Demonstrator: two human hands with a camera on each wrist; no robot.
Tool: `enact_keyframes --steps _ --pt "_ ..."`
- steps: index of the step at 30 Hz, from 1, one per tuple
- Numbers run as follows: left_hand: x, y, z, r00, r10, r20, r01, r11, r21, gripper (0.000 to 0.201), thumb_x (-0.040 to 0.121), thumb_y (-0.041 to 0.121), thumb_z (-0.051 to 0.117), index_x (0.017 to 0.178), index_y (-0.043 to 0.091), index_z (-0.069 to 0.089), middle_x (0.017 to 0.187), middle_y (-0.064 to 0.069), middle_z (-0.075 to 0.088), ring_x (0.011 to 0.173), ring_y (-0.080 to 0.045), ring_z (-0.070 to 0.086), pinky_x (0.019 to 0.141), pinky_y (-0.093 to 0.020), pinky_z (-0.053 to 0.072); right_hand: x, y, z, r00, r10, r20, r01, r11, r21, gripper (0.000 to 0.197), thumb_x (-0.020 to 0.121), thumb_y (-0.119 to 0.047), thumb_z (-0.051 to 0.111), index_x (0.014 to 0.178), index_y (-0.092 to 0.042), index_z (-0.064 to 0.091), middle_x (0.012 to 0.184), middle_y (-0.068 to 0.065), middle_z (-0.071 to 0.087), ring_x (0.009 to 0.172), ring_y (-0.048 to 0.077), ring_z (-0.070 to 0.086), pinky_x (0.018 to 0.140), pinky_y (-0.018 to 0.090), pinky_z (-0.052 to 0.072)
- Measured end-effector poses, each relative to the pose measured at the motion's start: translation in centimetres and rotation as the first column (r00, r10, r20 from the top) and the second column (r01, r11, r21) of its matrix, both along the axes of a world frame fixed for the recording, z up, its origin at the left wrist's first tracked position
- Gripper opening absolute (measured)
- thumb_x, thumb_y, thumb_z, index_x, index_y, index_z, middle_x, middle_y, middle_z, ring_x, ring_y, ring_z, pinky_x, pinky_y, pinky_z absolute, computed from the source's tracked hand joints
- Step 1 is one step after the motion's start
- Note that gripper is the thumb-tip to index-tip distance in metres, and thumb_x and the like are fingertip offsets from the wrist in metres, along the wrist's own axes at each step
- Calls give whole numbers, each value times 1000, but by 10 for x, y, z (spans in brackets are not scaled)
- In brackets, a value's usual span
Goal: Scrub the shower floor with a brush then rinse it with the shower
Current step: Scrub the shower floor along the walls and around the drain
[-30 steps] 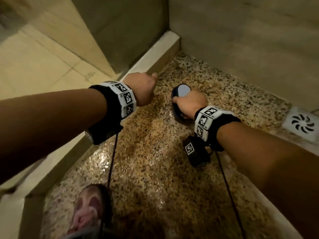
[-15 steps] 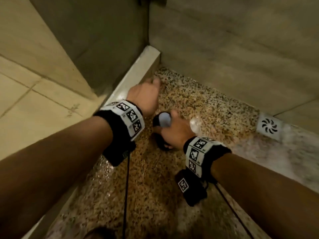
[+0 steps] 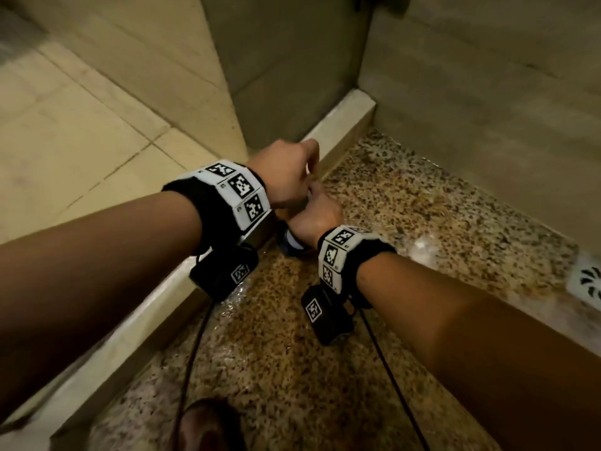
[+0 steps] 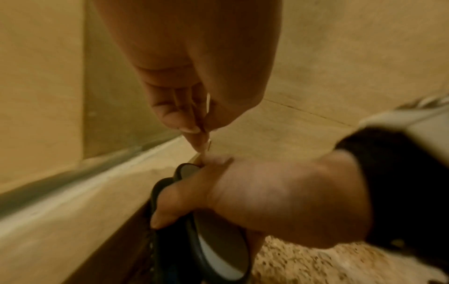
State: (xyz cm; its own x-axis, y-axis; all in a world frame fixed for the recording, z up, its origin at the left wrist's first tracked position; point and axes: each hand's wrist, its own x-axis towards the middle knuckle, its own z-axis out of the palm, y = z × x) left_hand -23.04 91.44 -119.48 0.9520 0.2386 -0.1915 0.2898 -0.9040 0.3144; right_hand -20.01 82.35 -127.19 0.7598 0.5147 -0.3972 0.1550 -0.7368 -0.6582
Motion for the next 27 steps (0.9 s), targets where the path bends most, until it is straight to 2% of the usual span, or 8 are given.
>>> enact_keyframes --steps 4,9,12,16,20,22,25,27 --pt "-25 9 -13 997 -15 -76 11 999 -51 15 84 15 54 98 15 58 94 -4 67 89 -24 58 69 -25 39 -12 11 -16 997 -75 -32 74 997 -27 59 90 -28 58 137 -13 27 105 6 58 103 22 59 72 24 34" --pt "-23 6 -18 996 -70 -59 68 997 -22 14 84 16 54 98 15 55 95 -8 64 85 -25 55 69 -31 43 -4 7 -36 983 -170 -70 161 979 -123 71 89 -41 57 145 -16 22 130 14 53 116 32 54 75 28 31" --pt "-13 1 -19 995 -92 -32 92 996 -1 14 84 17 55 98 15 53 94 -7 62 89 -28 56 69 -31 42 -1 5 -34 985 -152 -79 142 983 -119 70 90 -36 61 145 -9 27 141 15 43 128 31 45 90 31 38" --pt "-6 -2 -25 992 -123 -17 123 992 14 17 85 22 53 101 15 53 100 -10 60 92 -29 55 72 -32 43 -12 9 -25 984 -110 -138 91 987 -133 82 81 -33 74 141 -10 23 134 15 46 125 34 48 91 34 41" --pt "0 0 -25 989 -149 -11 149 989 17 18 87 19 53 103 12 54 105 -12 57 95 -30 54 72 -30 39 6 1 -31 999 4 -35 -10 985 -172 87 70 -45 73 139 -16 29 124 10 57 111 33 58 80 29 45" --pt "1 3 -22 988 -153 4 153 988 26 18 89 20 52 104 10 54 105 -14 57 96 -31 55 73 -30 39 38 -13 -22 997 -72 -38 63 978 -200 95 67 -49 69 145 -18 23 128 12 56 109 35 59 85 33 51" --pt "0 6 -18 991 -128 49 127 992 11 17 87 15 51 103 10 55 104 -14 59 96 -30 56 77 -35 46 77 -40 -15 977 -163 140 197 938 -284 79 76 -43 70 139 -14 32 124 15 57 108 37 58 86 38 53" --pt "-1 7 -18 991 -121 60 121 993 3 17 86 13 51 102 11 56 103 -13 60 94 -30 56 78 -37 48 61 -46 -21 970 -94 223 155 950 -272 68 80 -42 70 133 -15 36 119 14 60 107 36 58 87 39 52"
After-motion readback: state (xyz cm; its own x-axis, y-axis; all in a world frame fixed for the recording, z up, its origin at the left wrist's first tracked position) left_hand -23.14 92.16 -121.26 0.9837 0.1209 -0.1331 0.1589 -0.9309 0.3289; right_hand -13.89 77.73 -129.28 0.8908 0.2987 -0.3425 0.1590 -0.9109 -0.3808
